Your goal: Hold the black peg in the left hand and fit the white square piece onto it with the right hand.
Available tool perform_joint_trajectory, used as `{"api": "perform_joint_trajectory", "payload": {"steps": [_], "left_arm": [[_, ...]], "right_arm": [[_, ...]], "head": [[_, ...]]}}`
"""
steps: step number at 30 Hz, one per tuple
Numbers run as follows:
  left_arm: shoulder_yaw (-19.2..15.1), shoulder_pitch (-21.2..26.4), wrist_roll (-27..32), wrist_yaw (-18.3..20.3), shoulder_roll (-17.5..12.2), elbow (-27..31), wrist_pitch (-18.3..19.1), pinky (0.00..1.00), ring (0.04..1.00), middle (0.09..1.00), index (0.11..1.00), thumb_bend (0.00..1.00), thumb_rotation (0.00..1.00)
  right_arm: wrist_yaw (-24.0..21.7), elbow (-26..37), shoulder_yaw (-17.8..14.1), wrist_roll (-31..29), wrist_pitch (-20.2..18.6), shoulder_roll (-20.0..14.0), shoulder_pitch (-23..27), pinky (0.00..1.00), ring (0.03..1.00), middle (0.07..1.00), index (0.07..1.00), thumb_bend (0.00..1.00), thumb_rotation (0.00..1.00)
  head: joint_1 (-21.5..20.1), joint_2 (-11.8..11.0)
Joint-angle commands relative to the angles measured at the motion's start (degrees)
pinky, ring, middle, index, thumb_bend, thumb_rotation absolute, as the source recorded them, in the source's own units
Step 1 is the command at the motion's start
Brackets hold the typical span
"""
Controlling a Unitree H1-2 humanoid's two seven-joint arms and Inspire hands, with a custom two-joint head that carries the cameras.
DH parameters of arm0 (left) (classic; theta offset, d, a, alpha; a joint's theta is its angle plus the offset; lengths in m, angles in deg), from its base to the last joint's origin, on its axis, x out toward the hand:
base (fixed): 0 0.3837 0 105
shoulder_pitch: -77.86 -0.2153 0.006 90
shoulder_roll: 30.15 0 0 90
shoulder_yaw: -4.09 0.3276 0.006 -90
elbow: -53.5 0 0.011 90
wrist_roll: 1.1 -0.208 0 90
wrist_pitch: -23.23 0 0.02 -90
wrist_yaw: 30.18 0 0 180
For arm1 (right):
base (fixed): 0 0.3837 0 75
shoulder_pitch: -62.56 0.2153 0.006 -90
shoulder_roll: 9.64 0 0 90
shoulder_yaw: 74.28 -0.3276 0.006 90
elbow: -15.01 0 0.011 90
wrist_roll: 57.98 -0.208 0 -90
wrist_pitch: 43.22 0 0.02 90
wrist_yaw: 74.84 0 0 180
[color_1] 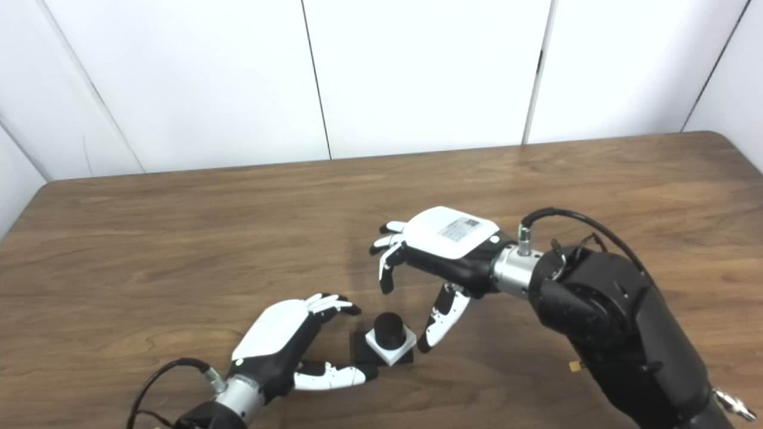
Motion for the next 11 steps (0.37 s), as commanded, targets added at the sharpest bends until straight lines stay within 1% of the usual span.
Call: {"api": "perform_joint_trajectory", "payload": {"steps": [1, 4, 6, 9, 11], "left_arm": [[-0.8, 1.4, 0.2, -0.9, -0.2, 2.3, -0.3, 0.95, 0.955, 0.917, 0.821, 0.90, 0.67], [-1.8, 1.5, 0.2, -0.8, -0.1, 2.8, 0.2, 0.95, 0.956, 0.919, 0.832, 0.91, 0.68], [-2.4, 1.7, 0.3, -0.8, 0.0, 3.2, 0.4, 0.94, 0.960, 0.924, 0.845, 0.91, 0.70], [-3.5, 1.8, 0.8, -0.6, -0.1, 3.9, 0.7, 0.93, 0.963, 0.929, 0.861, 0.90, 0.71], [-4.5, 1.7, 1.2, -1.1, 0.0, 4.3, 1.0, 0.91, 0.955, 0.924, 0.864, 0.89, 0.72]], "right_arm": [[1.9, 1.1, -1.6, -0.3, -1.0, -0.6, 1.5, 0.89, 0.965, 0.894, 0.668, 0.96, 0.29], [2.1, 1.4, -2.7, -0.8, -1.7, -1.0, 1.3, 0.90, 0.969, 0.895, 0.699, 0.98, 0.32], [2.5, 1.5, -3.5, -1.2, -1.8, -1.2, 1.0, 0.89, 0.967, 0.895, 0.719, 0.98, 0.34], [3.0, 1.8, -4.8, -1.9, -2.2, -1.7, 0.3, 0.88, 0.959, 0.892, 0.738, 0.99, 0.35], [3.2, 2.1, -5.9, -2.0, -2.7, -2.1, -0.3, 0.87, 0.955, 0.891, 0.762, 0.98, 0.36]], "head": [[-0.1, 0.0], [-0.2, -0.1], [-0.2, -0.2], [-0.6, -0.4], [-0.8, -0.5]]}}
